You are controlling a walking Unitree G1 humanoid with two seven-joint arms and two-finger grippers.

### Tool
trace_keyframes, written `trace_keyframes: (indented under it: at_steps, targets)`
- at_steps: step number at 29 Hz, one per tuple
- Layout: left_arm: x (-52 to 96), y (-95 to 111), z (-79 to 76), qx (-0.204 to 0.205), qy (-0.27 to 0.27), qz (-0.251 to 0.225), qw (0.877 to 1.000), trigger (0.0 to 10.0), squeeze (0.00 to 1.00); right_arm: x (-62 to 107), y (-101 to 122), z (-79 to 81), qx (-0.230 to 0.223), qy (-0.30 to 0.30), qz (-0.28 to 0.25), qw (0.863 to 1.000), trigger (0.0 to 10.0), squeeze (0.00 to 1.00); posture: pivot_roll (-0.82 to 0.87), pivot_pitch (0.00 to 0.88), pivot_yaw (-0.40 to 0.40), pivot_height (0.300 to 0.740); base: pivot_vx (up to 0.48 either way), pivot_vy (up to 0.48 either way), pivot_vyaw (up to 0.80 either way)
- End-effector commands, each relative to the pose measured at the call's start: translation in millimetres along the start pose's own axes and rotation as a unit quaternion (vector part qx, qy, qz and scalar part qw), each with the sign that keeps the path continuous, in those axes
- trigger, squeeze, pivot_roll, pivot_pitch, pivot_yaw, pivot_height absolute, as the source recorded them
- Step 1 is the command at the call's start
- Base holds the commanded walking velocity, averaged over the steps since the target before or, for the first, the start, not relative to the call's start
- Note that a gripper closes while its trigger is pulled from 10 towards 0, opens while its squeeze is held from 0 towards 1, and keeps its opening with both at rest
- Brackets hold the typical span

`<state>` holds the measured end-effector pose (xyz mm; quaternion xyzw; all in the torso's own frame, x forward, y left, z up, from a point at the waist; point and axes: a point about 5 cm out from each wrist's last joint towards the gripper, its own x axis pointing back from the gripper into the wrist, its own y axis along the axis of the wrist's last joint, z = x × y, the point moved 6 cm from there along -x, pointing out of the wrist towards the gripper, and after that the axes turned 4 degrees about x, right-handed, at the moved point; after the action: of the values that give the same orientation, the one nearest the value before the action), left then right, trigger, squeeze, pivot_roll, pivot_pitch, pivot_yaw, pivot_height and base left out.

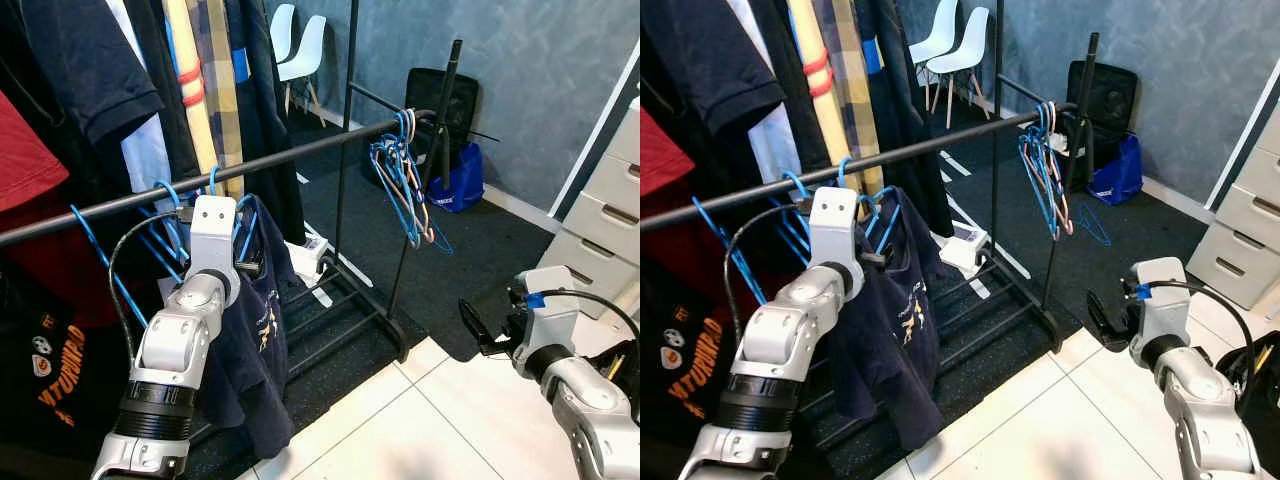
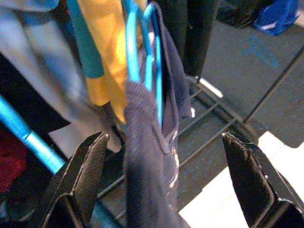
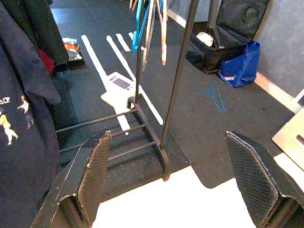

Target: Hang hanger

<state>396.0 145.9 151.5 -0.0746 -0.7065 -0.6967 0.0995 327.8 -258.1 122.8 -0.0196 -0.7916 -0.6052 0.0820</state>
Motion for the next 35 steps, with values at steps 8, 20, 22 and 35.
trace_keyframes:
  at_steps: [8,20,22,35]
  targets:
    - [-4.2,-14,22.4,-0.033,0.041,0.031,0.998,10.0,0.00,4.2,2,-2.2,-0.003,-0.008,-0.001,1.000,10.0,0.00,-0.15,0.000,0.052,0.740,0.000,0.000,0.00]
    - [-6.9,-19,32.3,-0.028,0.057,0.038,0.997,0.0,0.00,7.5,2,-4.9,-0.002,-0.016,0.001,1.000,10.0,0.00,-0.16,0.000,0.054,0.740,0.000,0.000,0.00]
    - [-6.9,-21,31.6,-0.028,0.053,0.041,0.997,0.0,0.00,7.2,3,-5.4,-0.001,-0.016,0.001,1.000,10.0,0.00,-0.15,0.000,0.049,0.740,0.000,0.000,0.00]
    - [-2.0,57,20.0,-0.035,-0.074,-0.121,0.989,0.0,0.00,3.4,16,-15.8,-0.007,-0.029,-0.017,0.999,10.0,0.00,-0.15,0.000,0.049,0.740,0.000,0.000,0.00]
